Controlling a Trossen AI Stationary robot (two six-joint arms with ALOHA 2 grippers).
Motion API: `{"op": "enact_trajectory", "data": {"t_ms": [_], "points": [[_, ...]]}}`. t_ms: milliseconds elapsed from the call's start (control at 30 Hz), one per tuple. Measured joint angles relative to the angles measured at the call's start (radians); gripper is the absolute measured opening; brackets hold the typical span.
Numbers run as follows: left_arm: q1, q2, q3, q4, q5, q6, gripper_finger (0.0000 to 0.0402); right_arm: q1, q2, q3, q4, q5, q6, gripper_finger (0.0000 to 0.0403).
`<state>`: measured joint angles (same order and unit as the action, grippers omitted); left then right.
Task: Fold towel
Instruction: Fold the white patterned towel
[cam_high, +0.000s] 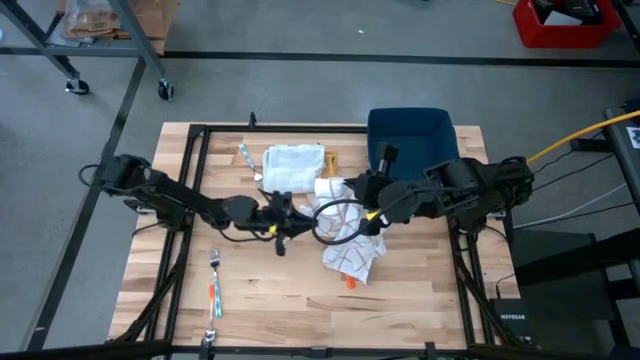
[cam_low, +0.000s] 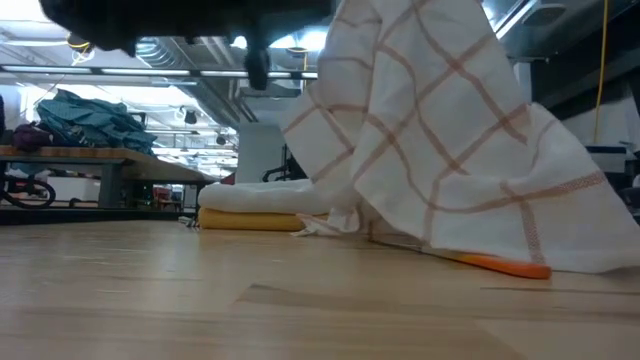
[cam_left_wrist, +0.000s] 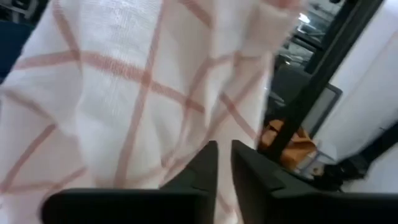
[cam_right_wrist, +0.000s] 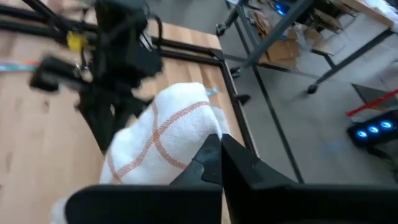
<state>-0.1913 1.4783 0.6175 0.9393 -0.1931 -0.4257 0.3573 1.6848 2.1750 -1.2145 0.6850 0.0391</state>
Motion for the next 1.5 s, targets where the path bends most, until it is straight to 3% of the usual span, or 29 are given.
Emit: {"op": "enact_trajectory", "data": {"t_ms": [300,500,700,1033,1200,1500], "points": [[0.011,0.157,0.185,-0.008,-0.033,0.05,0.015,0.002,0.0,0.0,0.07,-0.05,-0.048,0.0001],[0.007,0.171,0.216,-0.011,-0.03,0.059,0.0175,0.002,0.0,0.0,0.069,-0.072,-0.048,0.0001],[-0.003,0.171,0.217,-0.058,-0.028,0.033,0.014,0.002,0.0,0.0,0.08,-0.068,-0.082,0.0001],[-0.019,0.168,0.217,-0.082,-0.028,0.033,0.0013,0.0,0.0,-0.001,0.157,-0.065,-0.151,0.0001],[-0.064,0.167,0.217,-0.01,-0.027,0.071,0.0005,0.0,0.0,-0.001,0.151,-0.058,-0.153,0.0001],[-0.166,0.163,0.217,0.111,-0.027,0.119,0.0002,0.0,0.0,-0.001,0.016,0.112,-0.154,0.0001]]}}
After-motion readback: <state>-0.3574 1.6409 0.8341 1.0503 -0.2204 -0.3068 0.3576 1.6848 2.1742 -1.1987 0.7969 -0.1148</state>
